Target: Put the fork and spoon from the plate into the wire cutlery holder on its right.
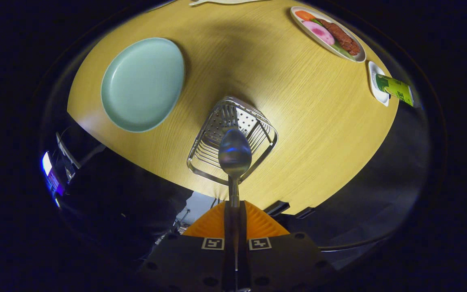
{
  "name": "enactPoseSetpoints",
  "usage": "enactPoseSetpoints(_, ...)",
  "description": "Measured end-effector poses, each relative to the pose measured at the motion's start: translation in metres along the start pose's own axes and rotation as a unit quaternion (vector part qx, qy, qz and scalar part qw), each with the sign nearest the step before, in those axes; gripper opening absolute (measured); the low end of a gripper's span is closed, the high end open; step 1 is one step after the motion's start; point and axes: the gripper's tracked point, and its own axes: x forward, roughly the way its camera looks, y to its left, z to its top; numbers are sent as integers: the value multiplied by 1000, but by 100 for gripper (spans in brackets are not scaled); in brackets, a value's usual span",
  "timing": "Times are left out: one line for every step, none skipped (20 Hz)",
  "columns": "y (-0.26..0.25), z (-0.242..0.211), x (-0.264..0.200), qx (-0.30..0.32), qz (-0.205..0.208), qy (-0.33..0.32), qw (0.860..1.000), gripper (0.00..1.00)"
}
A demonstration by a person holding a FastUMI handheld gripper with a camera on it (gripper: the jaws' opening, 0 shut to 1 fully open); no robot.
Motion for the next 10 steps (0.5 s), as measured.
enactPoseSetpoints(-1,7,0,4,-6,3,1000,7)
enactPoseSetpoints(0,12,1,7,-11,8,1000,8)
enactPoseSetpoints(-1,15,2,5,-14,11,1000,9)
enactPoseSetpoints(-3,18,5,4,-17,12,1000,11)
enactPoseSetpoints(-4,19,6,3,-19,12,1000,12)
enactPoseSetpoints(-7,23,7,5,-21,4,1000,13)
enactPoseSetpoints(-8,26,7,7,-24,-1,1000,13)
enactPoseSetpoints(-10,28,3,6,-25,-5,1000,16)
enactPoseSetpoints(-12,28,2,4,-25,-10,1000,16)
enactPoseSetpoints(-14,24,0,3,-24,-16,1000,19)
